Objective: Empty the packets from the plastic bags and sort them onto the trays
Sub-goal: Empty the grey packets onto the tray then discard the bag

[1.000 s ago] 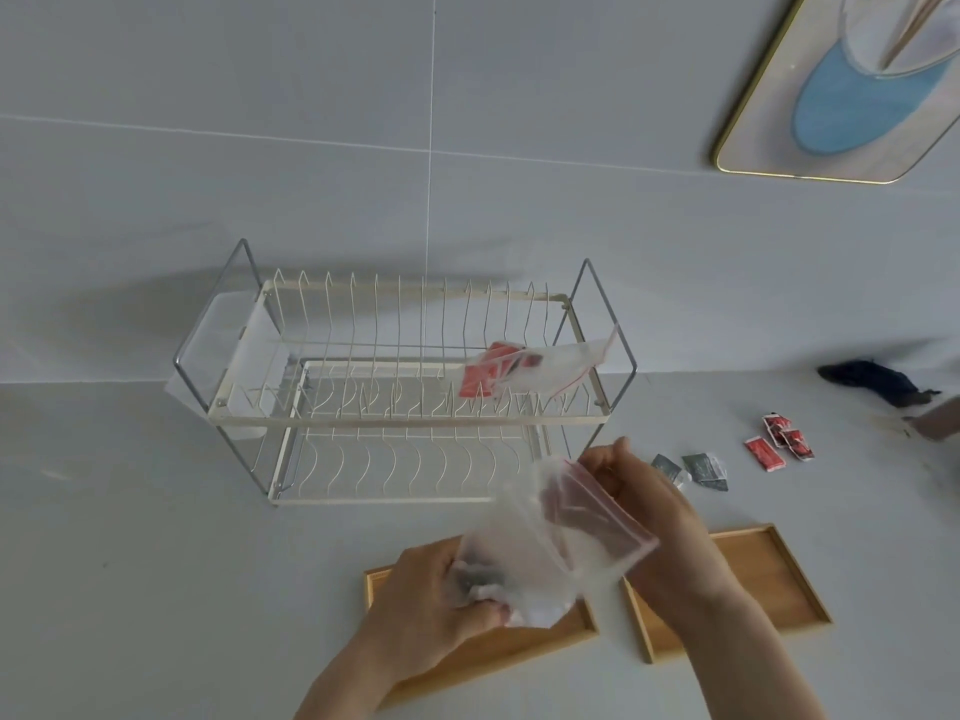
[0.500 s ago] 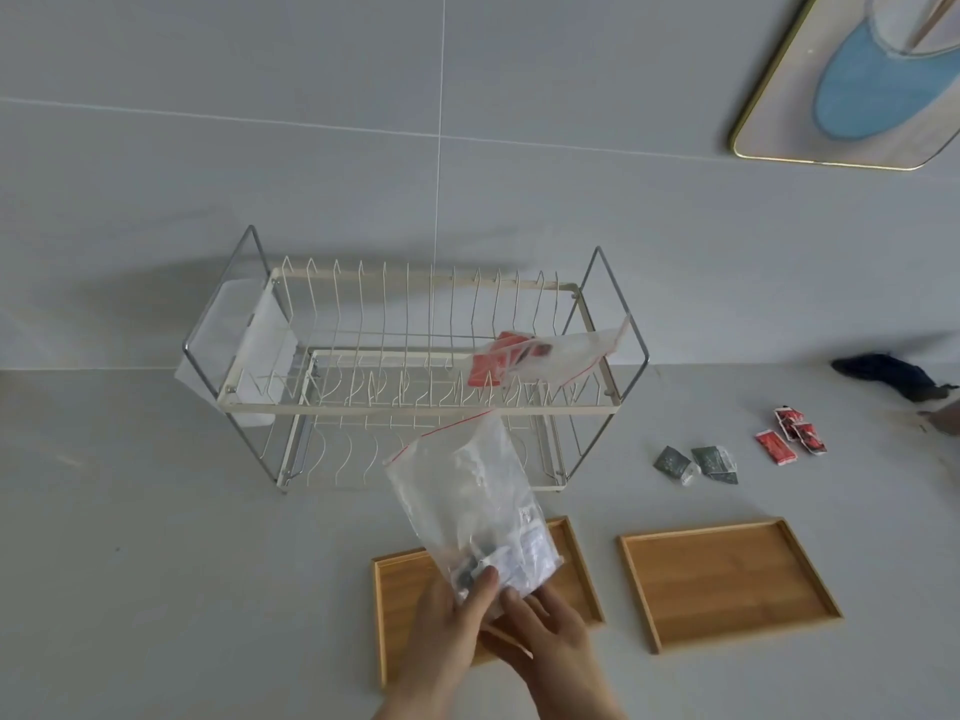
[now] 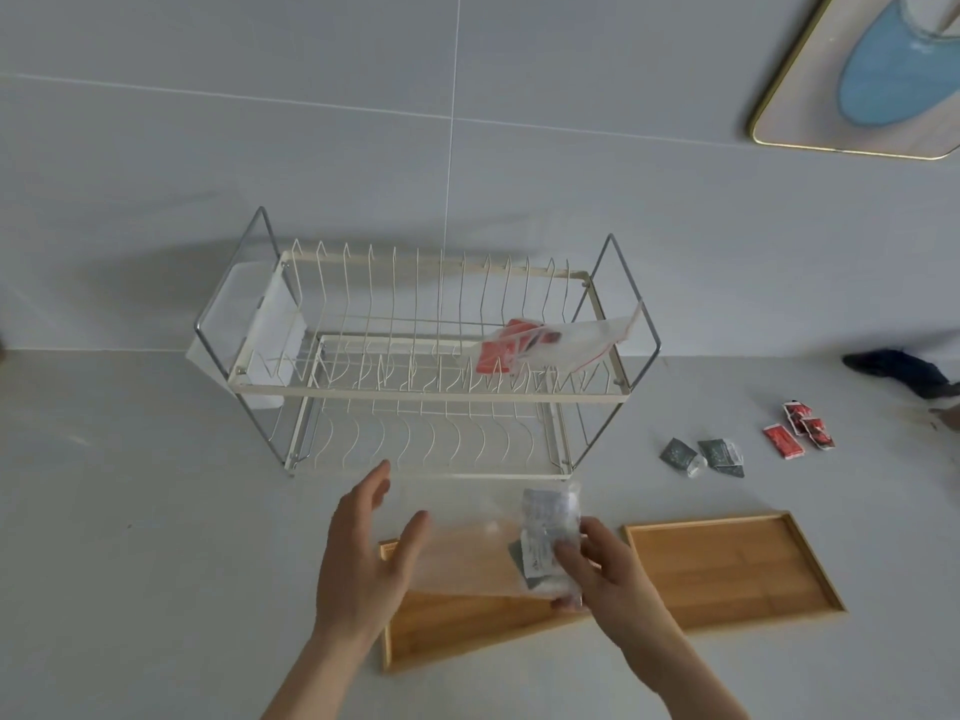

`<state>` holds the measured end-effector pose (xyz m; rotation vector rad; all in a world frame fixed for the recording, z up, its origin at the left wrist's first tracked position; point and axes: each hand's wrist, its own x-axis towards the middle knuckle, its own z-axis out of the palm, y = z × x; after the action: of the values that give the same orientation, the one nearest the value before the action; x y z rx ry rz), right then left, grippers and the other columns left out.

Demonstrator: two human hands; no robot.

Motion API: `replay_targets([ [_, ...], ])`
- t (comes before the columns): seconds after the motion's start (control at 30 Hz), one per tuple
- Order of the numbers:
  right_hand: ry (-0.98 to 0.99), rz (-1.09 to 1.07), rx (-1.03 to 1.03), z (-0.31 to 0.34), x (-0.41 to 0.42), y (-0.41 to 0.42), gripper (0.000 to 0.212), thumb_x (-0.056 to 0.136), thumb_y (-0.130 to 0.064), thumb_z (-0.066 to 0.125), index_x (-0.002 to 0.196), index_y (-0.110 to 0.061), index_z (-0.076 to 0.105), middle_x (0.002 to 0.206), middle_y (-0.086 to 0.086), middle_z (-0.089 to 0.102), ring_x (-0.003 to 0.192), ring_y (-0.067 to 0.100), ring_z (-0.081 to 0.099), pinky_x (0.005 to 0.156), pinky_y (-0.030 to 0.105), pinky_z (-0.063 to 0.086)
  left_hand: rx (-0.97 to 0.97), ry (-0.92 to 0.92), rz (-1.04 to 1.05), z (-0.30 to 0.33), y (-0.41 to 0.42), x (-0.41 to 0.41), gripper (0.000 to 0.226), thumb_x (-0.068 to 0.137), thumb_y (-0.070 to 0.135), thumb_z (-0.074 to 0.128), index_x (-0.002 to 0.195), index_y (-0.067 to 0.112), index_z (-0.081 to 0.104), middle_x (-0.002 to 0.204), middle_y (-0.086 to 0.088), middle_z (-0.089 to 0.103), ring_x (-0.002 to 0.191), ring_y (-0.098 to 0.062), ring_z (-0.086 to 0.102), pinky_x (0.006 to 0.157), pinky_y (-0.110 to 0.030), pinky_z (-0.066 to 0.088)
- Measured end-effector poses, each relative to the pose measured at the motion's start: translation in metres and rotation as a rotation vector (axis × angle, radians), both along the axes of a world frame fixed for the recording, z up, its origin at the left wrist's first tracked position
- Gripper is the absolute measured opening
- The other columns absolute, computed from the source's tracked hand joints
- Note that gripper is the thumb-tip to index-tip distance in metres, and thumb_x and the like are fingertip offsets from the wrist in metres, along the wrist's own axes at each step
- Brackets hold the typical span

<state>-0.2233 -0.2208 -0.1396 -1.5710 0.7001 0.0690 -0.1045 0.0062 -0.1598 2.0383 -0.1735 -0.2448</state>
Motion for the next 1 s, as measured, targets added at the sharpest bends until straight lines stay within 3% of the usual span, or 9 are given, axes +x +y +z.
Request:
replay_targets([
  [0.1,-0.012,0.185,-0.322,0.007,0.013,-0.004,0.012,0.099,-0.019,0.061,0.105,-0.026,0.068,0.089,-0.002,0.078,0.076,0.012,0.073,0.066,0.038,0.062,0.109,-0.14,-0.214,0.003,-0.013,0.007,0.077,0.079,0.064,0.058,0.148,0.037,0.038,0.143,0.023,0.045,0.132,0.002,0.041,0.106,-0.026,0.034],
  [0.17,-0.04,0.271,-0.542,0.009,0.019,-0.004,0.013,0.096,-0.022,0.064,0.104,-0.032,0.07,0.086,-0.009,0.075,0.077,0.007,0.069,0.068,0.029,0.057,0.208,-0.176,-0.377,0.003,-0.024,0.008,0.076,0.08,0.07,0.056,0.148,0.04,0.037,0.142,0.027,0.045,0.13,0.005,0.041,0.107,-0.027,0.034],
  [0.27,-0.113,0.24,-0.686,0.01,0.023,0.004,0.013,0.092,-0.022,0.07,0.102,-0.028,0.075,0.087,-0.013,0.075,0.079,0.007,0.066,0.072,0.026,0.052,0.259,-0.111,-0.482,0.003,-0.039,0.003,0.046,0.083,0.065,0.06,0.124,0.047,0.055,0.111,0.032,0.066,0.104,0.004,0.062,0.085,-0.021,0.048],
  [0.37,-0.139,0.176,-0.751,0.007,0.022,0.008,0.01,0.09,-0.023,0.073,0.097,-0.028,0.078,0.087,-0.014,0.076,0.077,0.007,0.068,0.069,0.023,0.051,0.212,-0.106,-0.412,-0.001,-0.044,0.0,0.025,0.084,0.049,0.062,0.106,0.038,0.06,0.087,0.03,0.067,0.089,-0.005,0.067,0.067,-0.014,0.043],
  [0.5,-0.127,0.111,-0.747,0.002,0.019,0.004,0.009,0.089,-0.025,0.074,0.094,-0.03,0.079,0.087,-0.016,0.078,0.078,0.005,0.071,0.07,0.034,0.058,0.18,-0.075,-0.401,-0.004,-0.043,-0.002,0.017,0.088,0.038,0.065,0.106,0.037,0.065,0.095,0.029,0.071,0.089,0.005,0.065,0.073,-0.006,0.04],
  [0.57,-0.124,0.135,-0.774,0.001,0.019,0.004,0.008,0.09,-0.028,0.072,0.094,-0.033,0.077,0.087,-0.016,0.077,0.078,0.005,0.071,0.068,0.038,0.059,0.174,-0.061,-0.405,-0.001,-0.044,-0.004,0.013,0.091,0.032,0.066,0.102,0.038,0.067,0.088,0.042,0.066,0.084,0.018,0.06,0.074,-0.001,0.039],
  [0.63,-0.116,0.118,-0.771,0.001,0.018,0.005,0.009,0.09,-0.028,0.07,0.095,-0.034,0.075,0.085,-0.017,0.077,0.078,0.003,0.071,0.068,0.037,0.059,0.188,-0.064,-0.415,0.0,-0.047,-0.005,0.011,0.093,0.029,0.065,0.096,0.04,0.065,0.082,0.039,0.065,0.078,0.017,0.059,0.073,-0.002,0.04],
  [0.87,-0.125,0.061,-0.786,0.003,0.016,0.004,0.011,0.089,-0.02,0.071,0.089,-0.03,0.073,0.079,-0.019,0.072,0.071,0.003,0.065,0.062,0.028,0.054,0.182,-0.043,-0.383,0.001,-0.049,-0.009,0.017,0.096,0.027,0.063,0.087,0.042,0.059,0.088,0.03,0.069,0.088,0.017,0.061,0.074,0.0,0.04],
  [1.0,-0.118,0.037,-0.741,0.005,0.013,-0.003,0.011,0.092,-0.021,0.068,0.089,-0.031,0.072,0.077,-0.02,0.073,0.075,0.003,0.067,0.064,0.03,0.057,0.199,-0.022,-0.393,-0.006,-0.046,-0.007,0.016,0.097,0.026,0.06,0.103,0.041,0.06,0.104,0.027,0.068,0.093,0.013,0.06,0.076,0.002,0.039],
])
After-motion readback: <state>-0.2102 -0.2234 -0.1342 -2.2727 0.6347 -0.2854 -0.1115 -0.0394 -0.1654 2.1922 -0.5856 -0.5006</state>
